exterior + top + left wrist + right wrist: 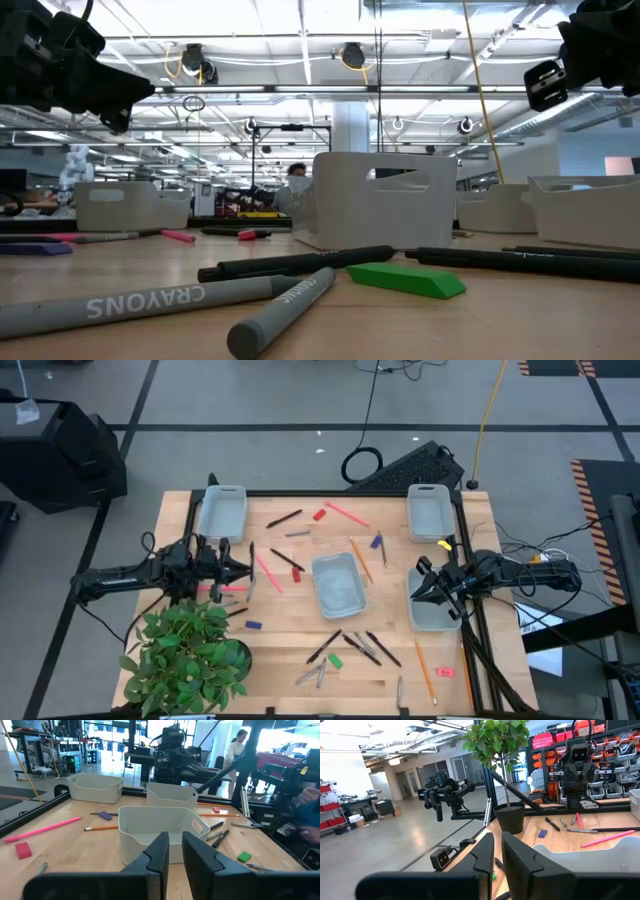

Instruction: Sort crayons/erasers/pens/pencils in bins

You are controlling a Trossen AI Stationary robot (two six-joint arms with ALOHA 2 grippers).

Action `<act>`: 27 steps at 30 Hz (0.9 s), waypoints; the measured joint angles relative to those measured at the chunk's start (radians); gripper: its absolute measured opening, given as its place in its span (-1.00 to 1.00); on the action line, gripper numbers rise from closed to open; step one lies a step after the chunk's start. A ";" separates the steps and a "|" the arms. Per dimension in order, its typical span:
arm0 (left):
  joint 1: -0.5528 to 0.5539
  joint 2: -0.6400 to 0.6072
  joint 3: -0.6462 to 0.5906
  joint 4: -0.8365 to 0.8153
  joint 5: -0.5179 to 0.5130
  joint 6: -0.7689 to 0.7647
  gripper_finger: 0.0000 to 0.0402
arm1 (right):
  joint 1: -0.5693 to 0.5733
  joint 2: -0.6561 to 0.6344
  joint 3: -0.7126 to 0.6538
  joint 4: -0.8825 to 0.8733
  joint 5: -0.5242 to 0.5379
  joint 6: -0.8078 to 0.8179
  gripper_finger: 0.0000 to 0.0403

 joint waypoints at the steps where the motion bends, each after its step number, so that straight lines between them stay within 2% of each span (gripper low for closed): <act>1: 0.000 0.000 0.000 0.000 0.000 0.000 -0.72 | 0.000 0.000 0.000 0.000 0.000 0.000 -0.85; 15: 0.000 0.000 0.000 0.000 0.000 0.000 -0.72 | 0.000 0.000 -0.001 0.058 0.001 -0.067 -0.85; 19: 0.000 0.000 0.000 0.000 0.000 0.000 -0.72 | 0.000 0.001 -0.001 0.097 0.040 -0.105 -0.85; 23: 0.000 0.000 0.000 0.001 0.000 0.000 -0.72 | 0.017 0.052 0.003 0.092 0.187 -0.098 -0.88; 27: 0.000 0.000 0.000 0.001 0.000 0.000 -0.72 | 0.102 0.198 0.054 0.090 0.298 -0.099 -0.95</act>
